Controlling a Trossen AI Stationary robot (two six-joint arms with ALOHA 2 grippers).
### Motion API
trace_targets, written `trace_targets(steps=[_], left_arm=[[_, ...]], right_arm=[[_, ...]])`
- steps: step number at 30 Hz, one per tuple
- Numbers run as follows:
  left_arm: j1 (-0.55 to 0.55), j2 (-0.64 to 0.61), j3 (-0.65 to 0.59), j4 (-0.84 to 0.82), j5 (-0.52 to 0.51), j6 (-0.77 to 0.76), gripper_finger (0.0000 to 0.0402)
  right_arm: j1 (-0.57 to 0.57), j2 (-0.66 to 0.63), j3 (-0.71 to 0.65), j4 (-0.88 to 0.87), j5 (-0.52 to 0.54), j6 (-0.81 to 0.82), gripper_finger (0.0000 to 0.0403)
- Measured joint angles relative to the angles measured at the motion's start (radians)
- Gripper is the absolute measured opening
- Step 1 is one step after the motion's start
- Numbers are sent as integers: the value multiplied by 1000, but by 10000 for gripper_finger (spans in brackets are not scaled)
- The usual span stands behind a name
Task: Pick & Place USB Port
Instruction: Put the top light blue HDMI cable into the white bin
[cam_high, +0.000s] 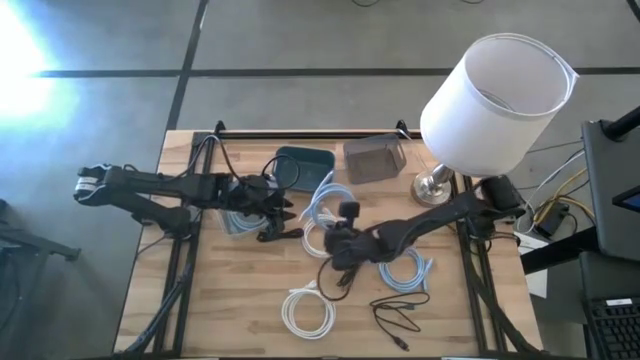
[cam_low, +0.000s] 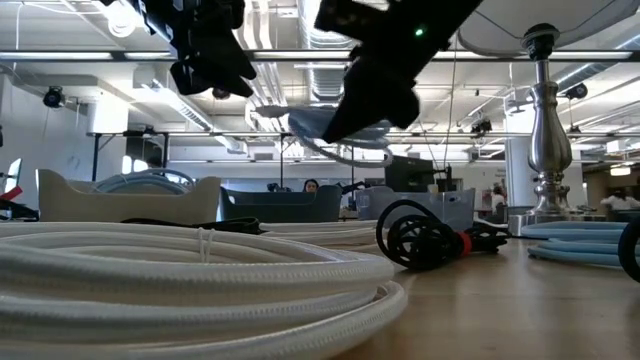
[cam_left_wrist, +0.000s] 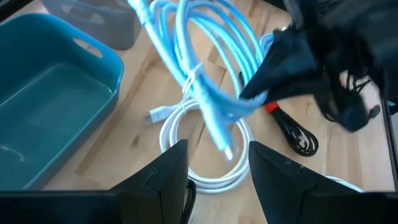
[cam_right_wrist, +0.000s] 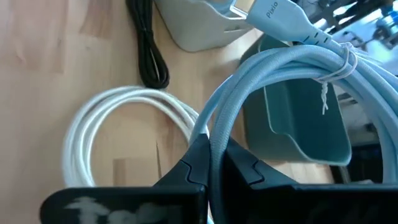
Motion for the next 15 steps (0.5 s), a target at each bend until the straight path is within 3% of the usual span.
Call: trace_targets(steps=[5, 15], left_arm=[[1, 0, -17, 26, -4, -9, 172], [2, 18, -48, 60, -63, -22, 172]], right_arm=[[3, 89, 86, -4, 63, -68, 13], [6, 136, 171, -5, 64, -144, 13]])
